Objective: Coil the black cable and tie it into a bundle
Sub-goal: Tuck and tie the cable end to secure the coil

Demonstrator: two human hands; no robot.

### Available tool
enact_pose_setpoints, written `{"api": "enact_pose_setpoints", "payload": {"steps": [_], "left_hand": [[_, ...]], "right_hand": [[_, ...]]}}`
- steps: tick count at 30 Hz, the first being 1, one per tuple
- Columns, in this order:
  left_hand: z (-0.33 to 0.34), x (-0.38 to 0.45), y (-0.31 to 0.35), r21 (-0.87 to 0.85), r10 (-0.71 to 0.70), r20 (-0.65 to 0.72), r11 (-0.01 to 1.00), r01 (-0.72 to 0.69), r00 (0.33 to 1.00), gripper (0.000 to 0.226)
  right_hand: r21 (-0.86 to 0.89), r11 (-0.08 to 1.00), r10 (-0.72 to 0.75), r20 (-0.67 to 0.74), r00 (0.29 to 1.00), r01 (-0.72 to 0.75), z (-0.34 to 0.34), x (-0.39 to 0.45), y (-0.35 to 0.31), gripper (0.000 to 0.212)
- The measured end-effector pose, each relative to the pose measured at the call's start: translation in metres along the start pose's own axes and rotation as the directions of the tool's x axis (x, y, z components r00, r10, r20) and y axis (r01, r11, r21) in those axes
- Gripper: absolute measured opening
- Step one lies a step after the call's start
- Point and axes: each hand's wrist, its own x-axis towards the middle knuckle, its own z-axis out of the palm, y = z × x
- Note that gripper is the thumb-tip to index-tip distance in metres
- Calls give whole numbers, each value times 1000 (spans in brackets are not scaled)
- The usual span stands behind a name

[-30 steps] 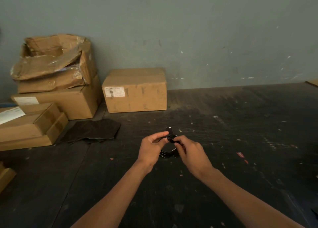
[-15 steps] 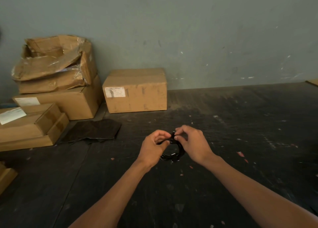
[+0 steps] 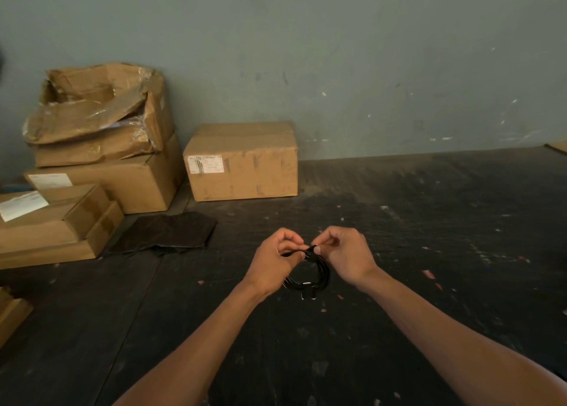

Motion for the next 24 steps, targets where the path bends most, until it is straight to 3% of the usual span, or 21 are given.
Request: {"api": "enact_pose_setpoints", "payload": {"steps": [6, 12, 18, 24], "left_hand": [[5, -3, -4, -29, 2, -111, 1000, -5, 994, 18], [9, -6, -23, -228, -146, -153, 968, 109, 977, 28], [9, -4, -43, -285, -263, -136, 934, 217, 955, 37], [11, 13, -81, -196, -464, -93, 876, 440, 881, 35]], "right_hand": [[258, 951, 170, 30, 985, -172, 1, 6, 5, 11], [494, 801, 355, 63, 933, -338, 7, 10, 17, 10], [436, 808, 388, 110, 915, -395, 26, 10, 40, 22], [252, 811, 468, 263, 844, -529, 55, 14, 81, 18]]}}
